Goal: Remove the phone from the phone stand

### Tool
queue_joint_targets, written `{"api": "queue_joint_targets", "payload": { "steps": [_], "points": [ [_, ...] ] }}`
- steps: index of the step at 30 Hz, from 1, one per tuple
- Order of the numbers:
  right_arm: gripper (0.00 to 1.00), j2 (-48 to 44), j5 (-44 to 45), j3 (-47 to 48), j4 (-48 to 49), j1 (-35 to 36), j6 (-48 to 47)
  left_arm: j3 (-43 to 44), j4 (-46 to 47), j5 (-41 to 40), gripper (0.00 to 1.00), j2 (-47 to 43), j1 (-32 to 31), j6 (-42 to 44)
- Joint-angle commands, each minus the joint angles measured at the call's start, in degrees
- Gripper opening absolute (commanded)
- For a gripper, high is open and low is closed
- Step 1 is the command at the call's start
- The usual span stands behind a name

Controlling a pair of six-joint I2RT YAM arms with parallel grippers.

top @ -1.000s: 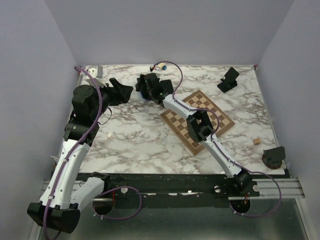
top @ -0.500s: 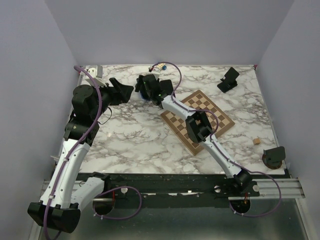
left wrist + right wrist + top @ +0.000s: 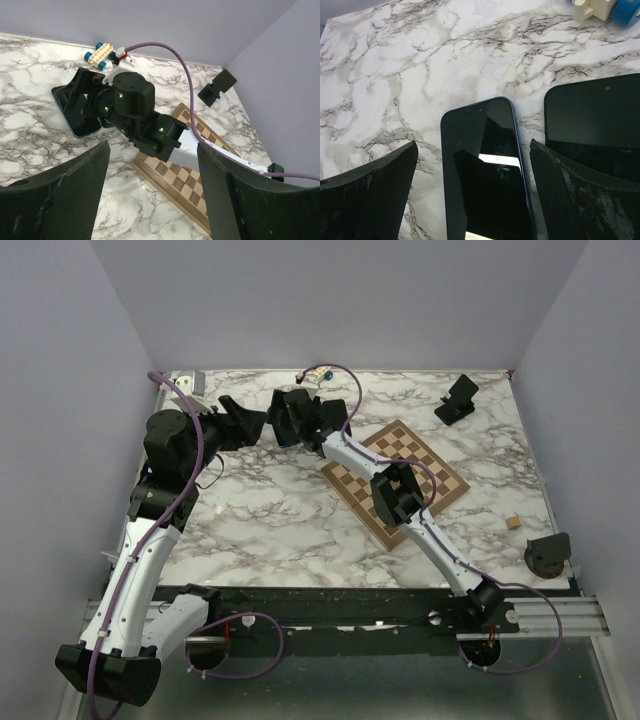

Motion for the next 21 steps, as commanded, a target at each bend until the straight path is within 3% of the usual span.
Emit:
{"api": "queue_joint_targets", "payload": {
  "steps": [1, 7, 14, 18, 21],
  "points": [
    [1.0, -0.67, 2.53, 1.37, -1.75, 0.4, -1.94, -0.48, 1.08, 1.28, 0.79, -0.12, 0.36, -0.26],
    [1.0, -6.32, 3.4, 0.86, -2.54, 1.04, -3.69, -0.51, 1.01, 0.96, 0.79, -0.29, 0.39, -0.09],
    [1.0, -18.7, 7.2, -7.24, -5.68, 1.39, -5.61, -0.55, 0.84, -0.27, 0.79, -0.98, 0.52, 0.57],
    [1.0, -29.94, 12.79, -20.58, -6.36, 1.37, -5.61, -0.62, 0.76, -1.38, 0.79, -1.59, 0.63, 1.18],
    [1.0, -42.34, 17.45, -37.93, -1.43, 1.37, -5.49, -0.74, 0.71, -2.07, 0.79, -1.58, 0.72, 1.49]
  ]
}}
